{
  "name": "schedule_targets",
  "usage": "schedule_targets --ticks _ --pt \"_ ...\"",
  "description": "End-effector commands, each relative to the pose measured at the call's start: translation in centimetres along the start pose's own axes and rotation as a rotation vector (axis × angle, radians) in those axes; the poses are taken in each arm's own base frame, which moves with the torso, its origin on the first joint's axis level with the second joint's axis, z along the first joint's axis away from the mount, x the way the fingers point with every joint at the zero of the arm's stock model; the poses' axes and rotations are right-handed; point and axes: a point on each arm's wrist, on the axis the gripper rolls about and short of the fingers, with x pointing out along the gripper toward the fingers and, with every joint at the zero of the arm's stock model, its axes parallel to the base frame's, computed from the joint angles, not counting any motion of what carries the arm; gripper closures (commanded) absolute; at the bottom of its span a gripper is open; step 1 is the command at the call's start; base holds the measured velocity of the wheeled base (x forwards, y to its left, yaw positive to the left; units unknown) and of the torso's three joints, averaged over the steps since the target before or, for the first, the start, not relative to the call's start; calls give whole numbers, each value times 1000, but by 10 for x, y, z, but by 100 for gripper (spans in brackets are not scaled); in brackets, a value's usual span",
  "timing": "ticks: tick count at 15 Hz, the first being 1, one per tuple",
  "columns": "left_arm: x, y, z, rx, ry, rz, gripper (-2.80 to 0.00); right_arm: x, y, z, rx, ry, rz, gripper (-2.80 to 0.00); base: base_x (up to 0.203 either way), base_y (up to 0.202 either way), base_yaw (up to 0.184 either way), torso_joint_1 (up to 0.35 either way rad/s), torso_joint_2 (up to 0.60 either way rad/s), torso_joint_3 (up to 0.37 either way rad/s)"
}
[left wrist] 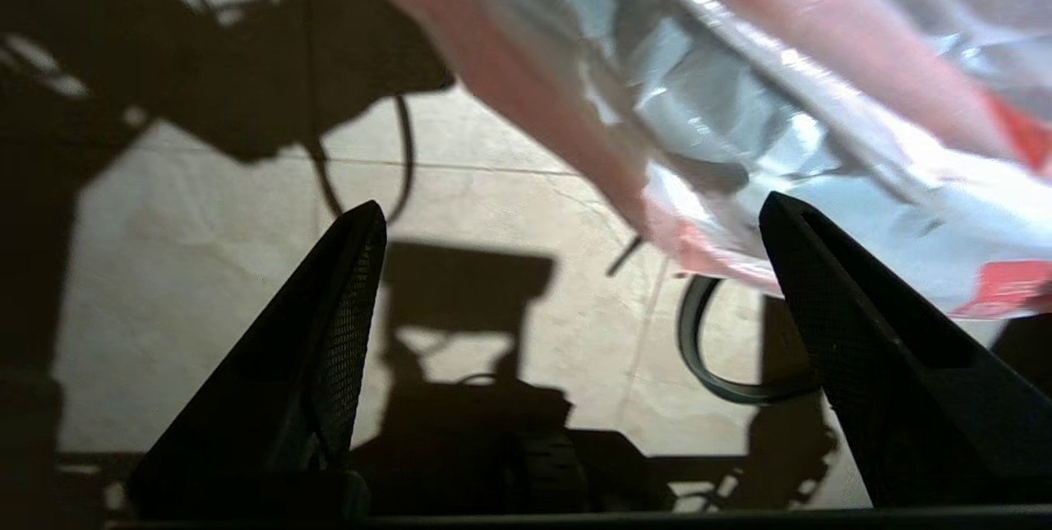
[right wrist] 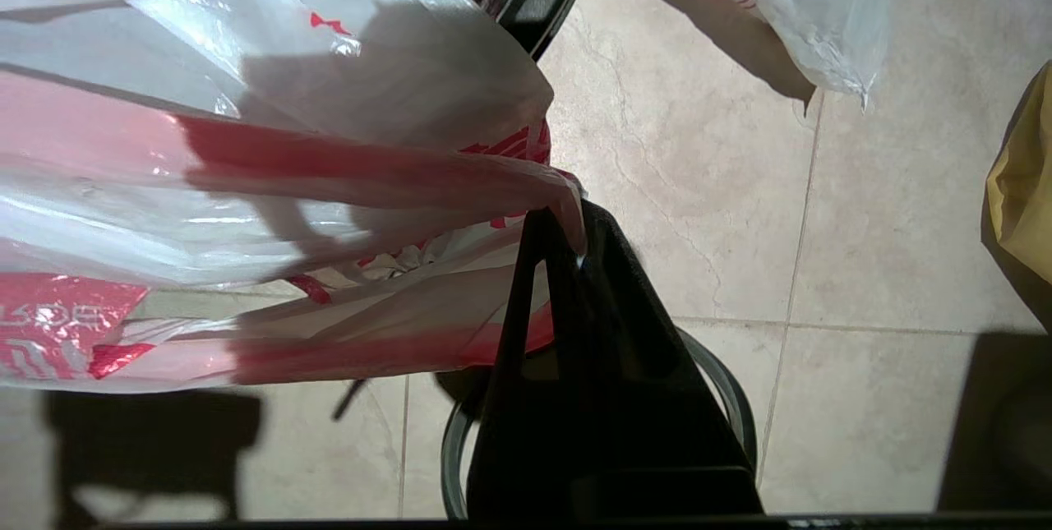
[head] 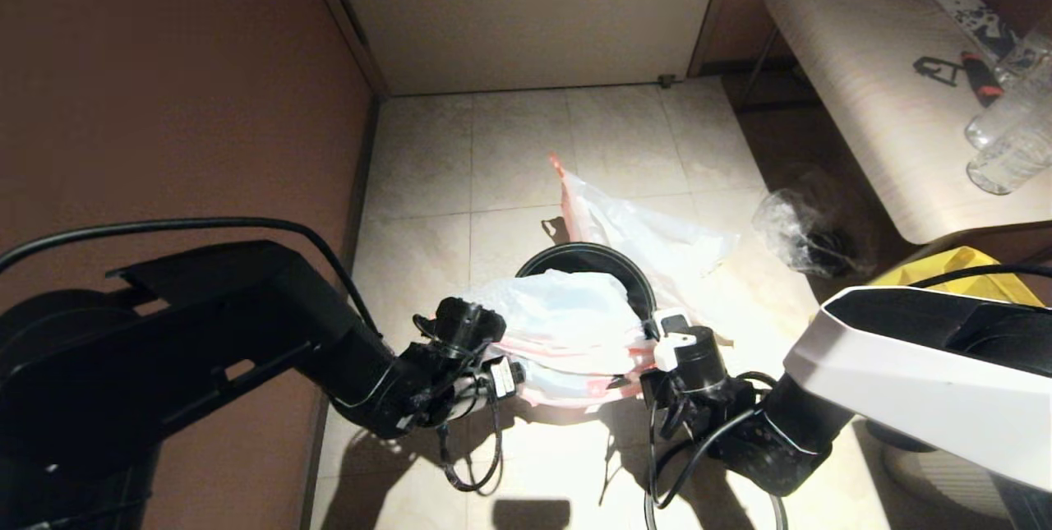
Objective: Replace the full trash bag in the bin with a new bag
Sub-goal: Put the new garbage bag on the trash can
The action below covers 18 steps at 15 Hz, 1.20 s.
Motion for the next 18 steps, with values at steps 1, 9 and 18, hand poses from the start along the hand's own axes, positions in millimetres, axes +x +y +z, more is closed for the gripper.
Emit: schedule_targets --ticks 1,9,18 --pt "2 -16 11 -21 15 -17 -280 2 1 -1 8 -17 -2 0 0 0 0 0 0 0" --pt "33 -31 8 -31 67 13 -280 2 0 1 15 -21 -2 0 0 0 0 0 0 0" --pt "62 -49 14 -16 94 40 0 5 1 -3 12 -13 -5 0 0 0 0 0 0 0"
